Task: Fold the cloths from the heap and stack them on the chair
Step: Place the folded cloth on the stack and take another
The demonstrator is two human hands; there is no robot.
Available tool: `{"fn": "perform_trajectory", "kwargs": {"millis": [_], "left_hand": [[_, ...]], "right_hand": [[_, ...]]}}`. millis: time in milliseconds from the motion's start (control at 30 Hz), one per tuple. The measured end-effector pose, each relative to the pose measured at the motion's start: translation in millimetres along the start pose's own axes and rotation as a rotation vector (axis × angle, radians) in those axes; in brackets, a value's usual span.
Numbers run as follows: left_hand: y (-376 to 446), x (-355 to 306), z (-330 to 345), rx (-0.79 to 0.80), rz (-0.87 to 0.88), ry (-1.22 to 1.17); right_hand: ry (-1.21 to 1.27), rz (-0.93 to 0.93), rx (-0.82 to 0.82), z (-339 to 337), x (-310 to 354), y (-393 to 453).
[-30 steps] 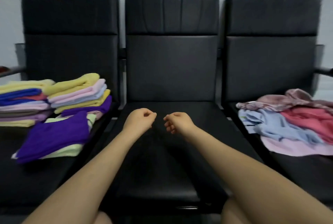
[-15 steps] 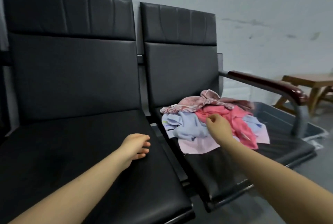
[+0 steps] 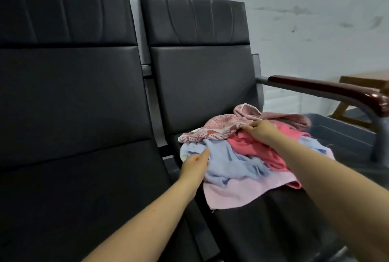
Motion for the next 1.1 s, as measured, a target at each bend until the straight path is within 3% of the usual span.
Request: {"fn": "perform_trajectory", "kwargs": {"millis": [133, 233, 367, 467, 567, 633, 800, 933, 1000, 1100], "left_hand": [[-4.9, 1.6, -12.0, 0.042, -0.077, -0.058], [-13.7, -5.1, -24.3, 0.024, -0.090, -0.119], [-32.2, -36.3, -40.3, 0.021, -0.134, -0.341], [-44.4, -75.0, -50.0, 0.077, -0.241, -0.713], [-56.9, -123.6, -76.5, 0.091, -0.232, -1.127], [-65.9, -149.2, -105.9, 0.087, -0.131, -1.203], [-89.5, -177.8, -198.4, 0.025, 0.106, -1.020], [-100.2, -174.5, -281.6, -0.169, 0.260, -0.957], [-101.9, -166.2, -326.8, -0.302, 0.333, -0.899], [-124.2, -138.9, -379.3, -0.499, 0.382, -0.722]], "right_hand": [[0.311, -0.027, -0.042, -2.3, -2.1, -14.1], [0.900, 0.053, -0.035, -28.8, 26.0, -39.6], [1.537, 0.160, 0.291, -76.6, 89.4, -82.4], [1.716, 0.130, 0.504, -108.5, 134.9, -116.1], [1.798, 0.035, 0.663, -140.6, 178.3, -164.1], [1.840, -0.023, 0.777, -151.2, 205.8, -195.7], [1.712, -0.091, 0.886, -146.1, 259.8, -241.3], [1.643, -0.185, 0.931, -134.0, 297.2, -267.0], [1.609, -0.278, 0.847, -129.5, 312.2, -277.7], [1.348, -0.394, 0.435, -106.3, 328.7, -294.8]]}}
Point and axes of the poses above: each hand's wrist, its own y-axis towards the middle knuckle, its own z-axis out of the palm, x = y × z, the point moved 2 cm from there along y, towards the middle knuckle, and after that the axes turned 10 degrees about z, right-handed, at the moved point
